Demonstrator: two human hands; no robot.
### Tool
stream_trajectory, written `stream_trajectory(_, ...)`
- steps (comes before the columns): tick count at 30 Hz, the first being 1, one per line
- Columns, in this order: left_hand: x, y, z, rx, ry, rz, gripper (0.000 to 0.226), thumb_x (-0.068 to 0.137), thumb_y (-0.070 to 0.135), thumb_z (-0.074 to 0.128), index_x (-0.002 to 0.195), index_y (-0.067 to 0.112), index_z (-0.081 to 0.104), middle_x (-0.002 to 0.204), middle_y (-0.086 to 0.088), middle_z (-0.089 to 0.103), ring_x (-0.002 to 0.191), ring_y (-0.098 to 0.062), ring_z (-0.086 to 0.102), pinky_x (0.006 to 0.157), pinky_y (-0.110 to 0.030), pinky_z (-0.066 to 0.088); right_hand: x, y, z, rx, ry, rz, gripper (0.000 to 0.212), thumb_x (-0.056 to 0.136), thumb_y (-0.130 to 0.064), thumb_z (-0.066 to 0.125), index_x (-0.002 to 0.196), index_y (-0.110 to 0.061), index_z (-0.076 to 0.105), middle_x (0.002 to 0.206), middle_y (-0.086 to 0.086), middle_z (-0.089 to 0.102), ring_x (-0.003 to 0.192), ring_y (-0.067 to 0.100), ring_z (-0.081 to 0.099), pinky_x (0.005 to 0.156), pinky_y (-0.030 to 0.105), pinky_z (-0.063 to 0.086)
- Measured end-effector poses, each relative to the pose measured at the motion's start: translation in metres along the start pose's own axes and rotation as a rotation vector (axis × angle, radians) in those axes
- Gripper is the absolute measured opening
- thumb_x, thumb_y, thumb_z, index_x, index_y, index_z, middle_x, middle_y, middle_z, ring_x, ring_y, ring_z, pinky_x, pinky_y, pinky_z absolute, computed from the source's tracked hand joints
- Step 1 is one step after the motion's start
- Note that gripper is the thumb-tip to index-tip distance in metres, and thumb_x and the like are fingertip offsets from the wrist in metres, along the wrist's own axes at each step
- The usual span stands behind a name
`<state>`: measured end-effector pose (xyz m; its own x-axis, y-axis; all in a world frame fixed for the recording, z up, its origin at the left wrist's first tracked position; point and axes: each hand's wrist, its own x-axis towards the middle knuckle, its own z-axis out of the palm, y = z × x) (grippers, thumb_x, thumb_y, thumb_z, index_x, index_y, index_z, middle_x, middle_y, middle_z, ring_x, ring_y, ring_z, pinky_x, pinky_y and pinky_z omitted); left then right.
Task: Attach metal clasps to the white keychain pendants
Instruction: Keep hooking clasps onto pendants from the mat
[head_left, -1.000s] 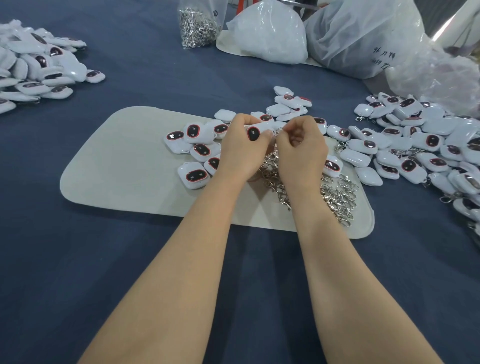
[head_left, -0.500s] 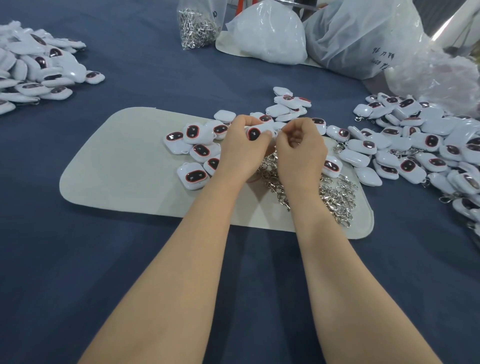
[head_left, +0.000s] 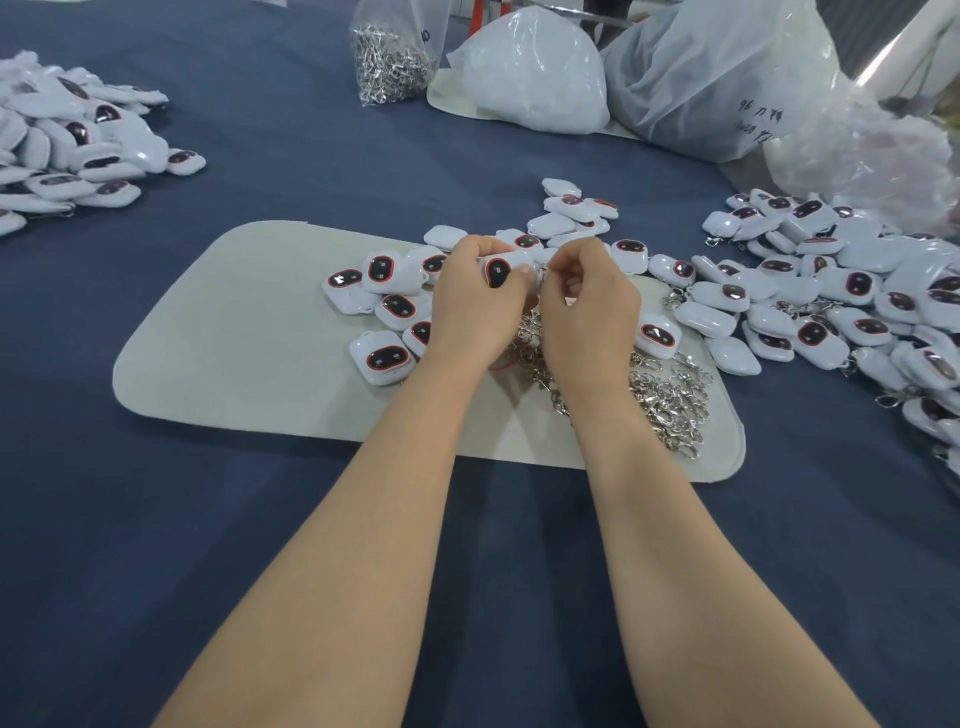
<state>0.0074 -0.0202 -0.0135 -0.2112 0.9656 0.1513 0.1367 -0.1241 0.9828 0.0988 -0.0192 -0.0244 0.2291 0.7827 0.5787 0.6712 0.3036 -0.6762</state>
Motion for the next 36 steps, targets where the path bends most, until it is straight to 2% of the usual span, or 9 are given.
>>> stream_trajectory(4,-0.0005,0.0009,-0.0009,-0.01,0.009,0.022,0.018,0.085,0.013,0.062,0.088,0.027,0.051,0.085,0.024,0.051,0.082,0.005,0.051,0.068,-0.003,0.039,-0.0011,-0.0013,0.0008,-0.005,0.004,-0.018,0.009,0.084,-0.002,0.052,0.083,-0.008,0.058,0.076,-0.003,0.055,0.077,0.025,0.054,0.072,0.036,0.045)
stream_trajectory(11,-0.0008,0.0012,-0.0016,0.021,0.016,0.086,0.014,0.085,0.011,0.062,0.095,0.019,0.055,0.084,0.018,0.055,0.087,-0.009,0.056,0.078,-0.018,0.045,-0.0011,-0.0036,0.0004,-0.016,-0.026,-0.013,0.008,0.085,-0.002,0.051,0.087,-0.006,0.058,0.08,-0.001,0.057,0.081,0.026,0.054,0.074,0.036,0.043)
stream_trajectory(17,-0.0026,0.0007,-0.0009,0.076,-0.01,0.165,0.015,0.089,0.011,0.059,0.095,0.022,0.051,0.081,0.022,0.053,0.071,0.018,0.05,0.065,-0.001,0.038,-0.0034,-0.0041,0.0006,-0.017,-0.049,-0.015,0.008,0.086,-0.001,0.049,0.086,-0.005,0.055,0.078,-0.001,0.055,0.081,0.028,0.053,0.072,0.039,0.043)
stream_trajectory(20,-0.0006,0.0006,-0.0002,0.056,0.01,0.127,0.014,0.089,0.014,0.058,0.097,0.022,0.05,0.081,0.021,0.052,0.072,0.017,0.051,0.065,-0.001,0.038,-0.0037,-0.0053,0.0,0.045,-0.049,0.012,0.01,0.087,-0.002,0.049,0.093,-0.009,0.055,0.084,-0.003,0.056,0.083,0.022,0.054,0.073,0.029,0.042)
stream_trajectory(22,0.0013,0.0009,0.0003,0.033,0.027,0.06,0.013,0.091,0.016,0.056,0.101,0.021,0.049,0.085,0.02,0.05,0.081,0.006,0.053,0.073,-0.006,0.042,-0.0029,-0.0065,-0.0008,0.143,-0.073,0.061,0.017,0.088,-0.002,0.049,0.102,-0.011,0.056,0.089,-0.006,0.058,0.082,0.009,0.055,0.074,0.017,0.042)
stream_trajectory(24,0.0024,0.0018,0.0003,-0.053,0.028,-0.053,0.015,0.092,0.018,0.053,0.106,0.019,0.047,0.092,0.015,0.05,0.095,-0.011,0.056,0.09,-0.027,0.048,-0.002,-0.007,-0.0011,0.209,-0.121,0.112,0.019,0.09,-0.003,0.05,0.103,-0.014,0.057,0.088,-0.013,0.058,0.079,-0.005,0.053,0.072,0.005,0.039)
stream_trajectory(27,0.0029,0.0044,0.0002,-0.175,0.037,-0.187,0.022,0.093,0.021,0.051,0.114,0.016,0.045,0.11,0.0,0.055,0.107,-0.021,0.058,0.096,-0.042,0.048,-0.0008,-0.0069,-0.0017,0.294,-0.159,0.185,0.017,0.09,-0.005,0.052,0.094,-0.02,0.058,0.082,-0.017,0.058,0.076,-0.004,0.055,0.074,0.011,0.044)
stream_trajectory(31,0.003,0.004,0.0038,-0.32,0.02,-0.277,0.025,0.094,0.019,0.048,0.117,0.011,0.043,0.095,-0.003,0.058,0.076,-0.014,0.063,0.077,-0.033,0.056,0.0002,-0.0082,-0.0035,0.386,-0.141,0.235,0.022,0.09,-0.007,0.055,0.085,-0.028,0.056,0.085,-0.014,0.062,0.081,0.007,0.059,0.083,0.031,0.051)
stream_trajectory(36,0.0032,0.0032,0.0064,-0.509,-0.016,-0.376,0.016,0.091,0.008,0.051,0.107,0.008,0.047,0.079,-0.003,0.054,0.053,-0.007,0.056,0.05,-0.018,0.05,0.0004,-0.0037,-0.0021,0.325,-0.058,0.23,0.016,0.089,-0.01,0.056,0.089,-0.025,0.053,0.075,-0.014,0.059,0.07,0.003,0.056,0.071,0.016,0.043)
